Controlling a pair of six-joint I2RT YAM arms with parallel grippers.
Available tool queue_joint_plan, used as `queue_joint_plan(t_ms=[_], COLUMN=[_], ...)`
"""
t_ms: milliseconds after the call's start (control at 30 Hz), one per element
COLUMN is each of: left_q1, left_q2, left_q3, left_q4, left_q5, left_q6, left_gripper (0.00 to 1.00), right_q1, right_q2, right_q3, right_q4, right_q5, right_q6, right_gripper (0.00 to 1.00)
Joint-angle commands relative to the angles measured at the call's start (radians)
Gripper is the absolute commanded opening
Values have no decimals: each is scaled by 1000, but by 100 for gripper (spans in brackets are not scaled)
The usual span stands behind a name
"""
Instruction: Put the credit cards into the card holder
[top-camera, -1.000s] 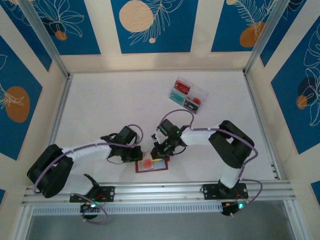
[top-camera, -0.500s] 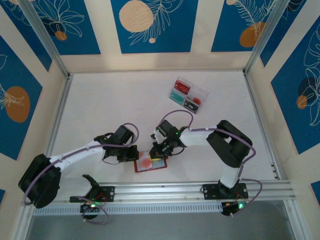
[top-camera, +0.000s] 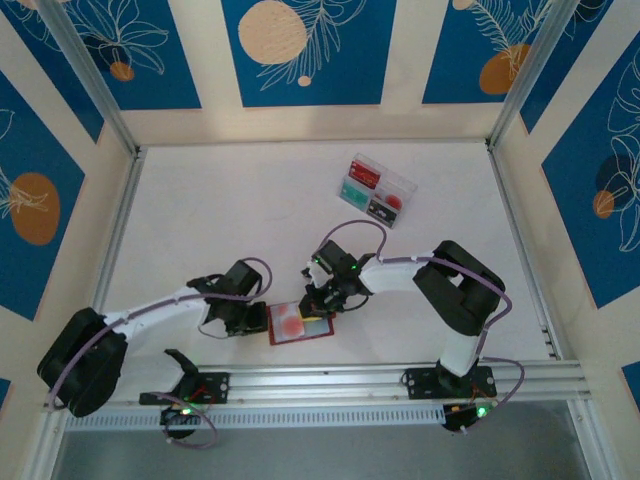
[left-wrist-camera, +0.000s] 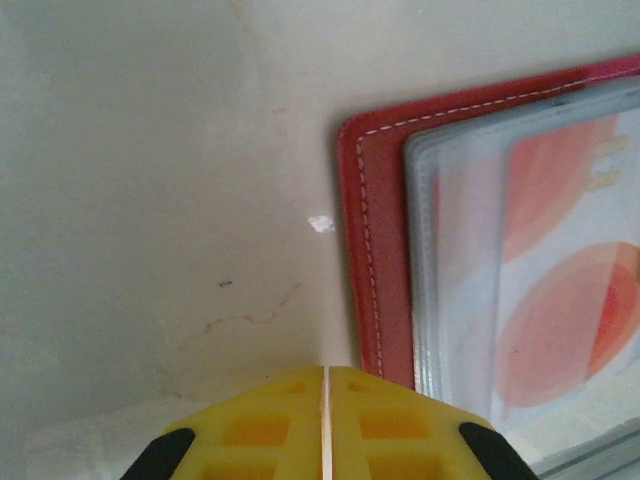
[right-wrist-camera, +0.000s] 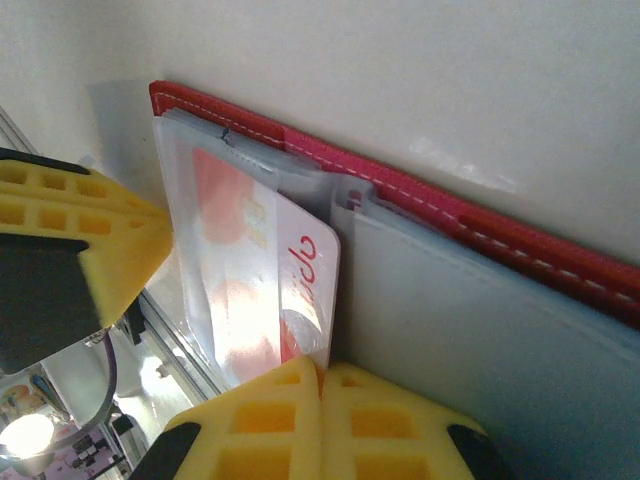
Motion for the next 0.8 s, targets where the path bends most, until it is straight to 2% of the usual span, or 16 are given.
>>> queue_joint_plan(t_ms=[0,333,767], left_q1=[-1,-21,-38], left_q2=[41,100,132], left_q3=[-20,-31,-11], left_q4=[51,120,144], left_q5=[21,26,27], left_q6=[12,-14,-26], left_gripper=[9,9,9], right_q1=[12,23,72], right_q2=[8,21,100], right_q3=[7,40,122], right_q4=[-18,-18,-17], right_q5=[32,26,5], right_q6=[16,27,35], right_gripper=[0,0,6])
